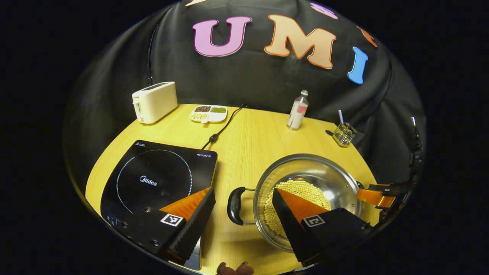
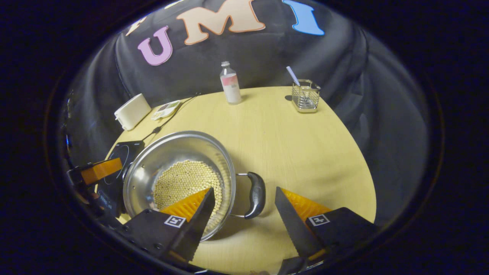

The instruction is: First push the handle of the pot to place it horizontally, then grasp the pot with both hands and set it on the induction cooktop.

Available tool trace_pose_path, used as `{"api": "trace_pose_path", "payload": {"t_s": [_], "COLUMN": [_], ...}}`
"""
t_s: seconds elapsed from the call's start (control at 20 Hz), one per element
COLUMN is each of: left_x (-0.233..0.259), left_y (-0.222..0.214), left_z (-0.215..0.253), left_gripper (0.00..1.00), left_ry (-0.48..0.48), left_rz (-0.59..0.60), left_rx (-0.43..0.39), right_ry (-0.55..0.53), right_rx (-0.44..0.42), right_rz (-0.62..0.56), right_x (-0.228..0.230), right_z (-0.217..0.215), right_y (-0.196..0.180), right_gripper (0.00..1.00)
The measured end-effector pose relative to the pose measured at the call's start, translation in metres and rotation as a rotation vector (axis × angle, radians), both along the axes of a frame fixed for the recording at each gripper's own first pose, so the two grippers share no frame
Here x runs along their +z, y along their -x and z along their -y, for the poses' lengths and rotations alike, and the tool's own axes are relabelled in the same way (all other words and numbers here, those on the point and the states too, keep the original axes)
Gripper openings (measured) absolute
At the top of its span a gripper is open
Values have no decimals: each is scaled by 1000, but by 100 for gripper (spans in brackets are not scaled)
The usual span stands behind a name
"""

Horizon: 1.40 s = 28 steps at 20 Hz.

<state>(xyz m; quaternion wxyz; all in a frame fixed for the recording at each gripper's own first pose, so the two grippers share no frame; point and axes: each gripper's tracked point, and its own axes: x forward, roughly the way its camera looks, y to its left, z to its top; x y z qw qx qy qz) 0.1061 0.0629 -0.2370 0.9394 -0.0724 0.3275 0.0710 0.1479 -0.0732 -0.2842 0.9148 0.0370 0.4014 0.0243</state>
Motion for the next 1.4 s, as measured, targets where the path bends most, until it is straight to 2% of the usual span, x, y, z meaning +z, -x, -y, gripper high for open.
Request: {"api": "trace_pose_path", "payload": {"t_s": [0.05, 0.1, 0.15, 0.2, 0.25, 0.3, 0.35, 0.45, 0.5, 0.55, 0.6, 0.65, 0.7, 0.75, 0.8, 0.9, 0.95, 1.05, 1.1, 1.15, 1.2, 1.35, 1.4], "left_x": [-5, -13, -20, -26, -32, -38, -44, -52, -57, -61, -65, -66, -69, -70, -72, -74, -74, -76, -76, -76, -77, -74, -75], "left_y": [-4, -5, -6, -8, -8, -8, -9, -10, -10, -9, -9, -9, -10, -10, -11, -12, -12, -12, -11, -11, -11, -10, -10], "left_z": [2, 4, 4, 5, 5, 5, 5, 2, 2, 2, 4, 6, 6, 7, 7, 8, 9, 10, 8, 8, 9, 9, 9], "left_gripper": [98, 98, 100, 98, 98, 98, 100, 98, 99, 99, 98, 98, 97, 96, 96, 94, 85, 77, 80, 75, 77, 71, 72], "left_ry": [9, 22, 30, 44, 56, 63, 67, 70, 75, 84, 95, 102, 103, 97, 91, 91, 96, 87, 73, 67, 70, 86, 86], "left_rz": [-11, -35, -50, -68, -84, -100, -116, -143, -153, -170, -180, -186, -192, -194, -196, -199, -202, -208, -208, -201, -200, -199, -196], "left_rx": [-13, -26, -30, -31, -31, -27, -25, -15, -10, -6, -4, -5, -7, -9, -14, -15, -15, -20, -28, -33, -36, -33, -32], "right_ry": [1, -1, -7, -14, -16, -20, -21, -28, -26, -26, -26, -29, -30, -27, -33, -34, -34, -40, -42, -43, -38, -43, -40], "right_rx": [0, -2, -6, -9, -13, -14, -15, -21, -26, -26, -26, -24, -22, -23, -19, -17, -18, -22, -24, -23, -21, -30, -30], "right_rz": [-16, -32, -43, -54, -65, -73, -84, -102, -107, -116, -127, -137, -146, -152, -154, -160, -160, -163, -165, -163, -161, -157, -157], "right_x": [-4, -9, -12, -16, -19, -23, -26, -31, -34, -36, -40, -42, -45, -46, -46, -49, -49, -46, -48, -51, -49, -47, -43], "right_z": [0, -1, -2, -3, -4, -4, -4, -4, -3, -2, -3, -4, -4, -3, -4, -4, -4, -5, -5, -5, -4, -5, -5], "right_y": [0, -1, -2, -4, -6, -8, -10, -13, -15, -16, -16, -15, -14, -14, -14, -14, -14, -13, -14, -15, -14, -15, -14], "right_gripper": [96, 100, 96, 96, 100, 100, 96, 96, 100, 100, 96, 100, 92, 89, 96, 75, 70, 68, 63, 63, 63, 59, 58]}}
